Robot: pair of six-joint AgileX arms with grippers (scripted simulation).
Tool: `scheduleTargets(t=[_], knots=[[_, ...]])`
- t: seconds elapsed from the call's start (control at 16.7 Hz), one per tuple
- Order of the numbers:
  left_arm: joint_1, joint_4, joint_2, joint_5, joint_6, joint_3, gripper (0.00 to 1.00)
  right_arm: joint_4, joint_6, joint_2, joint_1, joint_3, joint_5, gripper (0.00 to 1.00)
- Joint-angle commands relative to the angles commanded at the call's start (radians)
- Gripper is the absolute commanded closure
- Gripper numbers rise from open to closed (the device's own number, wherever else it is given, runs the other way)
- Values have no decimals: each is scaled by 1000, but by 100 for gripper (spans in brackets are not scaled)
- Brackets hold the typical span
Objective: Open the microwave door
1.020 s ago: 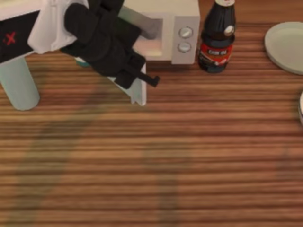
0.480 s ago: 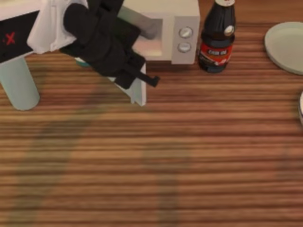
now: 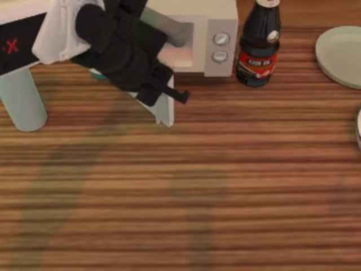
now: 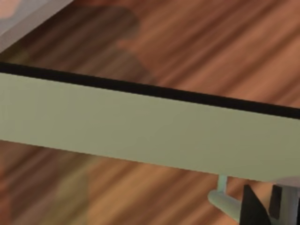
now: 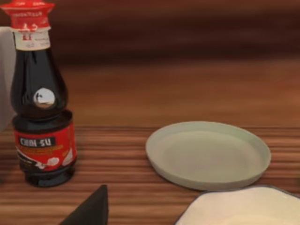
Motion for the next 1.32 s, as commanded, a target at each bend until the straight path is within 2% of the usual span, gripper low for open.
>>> scheduleTargets(t=[0.18,0.6,1.32], knots=[[1,-2,-4,14,11,-7,100,0,0,0,0,0,0,0],[56,-12,-49,85,152,-58,100,0,0,0,0,0,0,0],[57,-12,-50,85,153,-58,100,0,0,0,0,0,0,0]])
